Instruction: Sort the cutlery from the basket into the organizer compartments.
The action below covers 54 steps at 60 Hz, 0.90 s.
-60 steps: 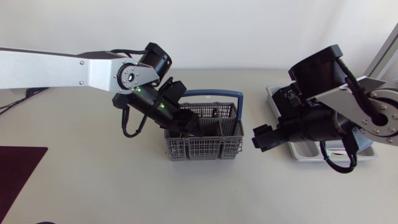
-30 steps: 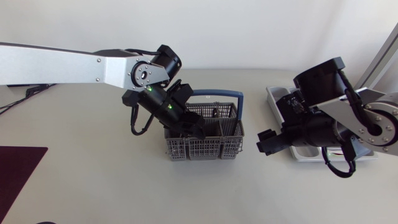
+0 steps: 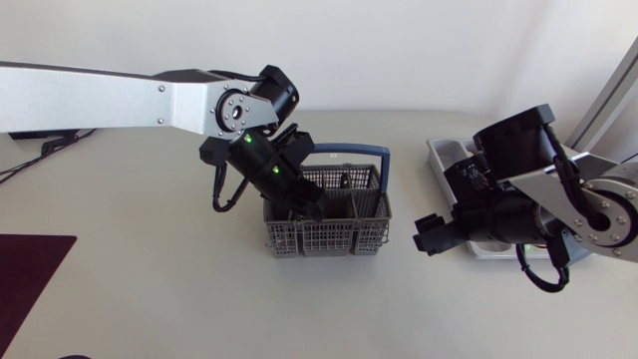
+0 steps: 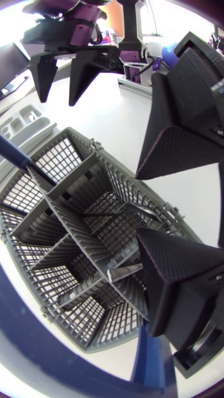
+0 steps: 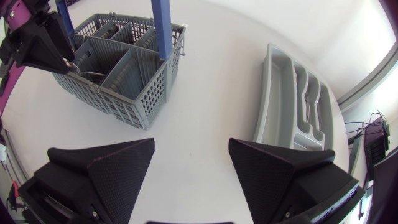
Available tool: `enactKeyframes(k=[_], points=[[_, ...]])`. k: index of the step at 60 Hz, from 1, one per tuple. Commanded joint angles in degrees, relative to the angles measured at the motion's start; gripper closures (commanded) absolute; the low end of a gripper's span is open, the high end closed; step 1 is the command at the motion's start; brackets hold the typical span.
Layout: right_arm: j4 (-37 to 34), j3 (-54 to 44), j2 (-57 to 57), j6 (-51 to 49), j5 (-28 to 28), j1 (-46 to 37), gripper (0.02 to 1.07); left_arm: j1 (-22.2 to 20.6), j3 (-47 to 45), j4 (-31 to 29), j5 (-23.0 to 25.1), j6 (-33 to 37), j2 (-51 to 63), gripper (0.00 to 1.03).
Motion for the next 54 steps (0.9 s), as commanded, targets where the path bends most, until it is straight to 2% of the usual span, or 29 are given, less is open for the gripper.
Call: enactKeyframes(k=[1, 34, 39, 54], points=[[0.2, -1.4, -0.6, -0.9, -0.1, -0.3, 0.21, 0.4, 1.6, -0.5, -0.6, 1.0, 1.3, 0.57], [0.2, -1.4, -0.8, -1.3, 0.0, 0.0, 0.21, 1.0, 1.7, -0.4, -0.7, 1.0, 2.2, 0.67], [0.2, -1.4, -0.8, -1.3, -0.1, 0.1, 0.21, 1.0, 1.8, -0.4, -1.0, 1.0, 2.3, 0.72], [0.2, -1.5, -0.6, -1.7, -0.1, 0.1, 0.21, 0.8, 2.5, -0.8, -1.4, 1.2, 2.7, 0.73]])
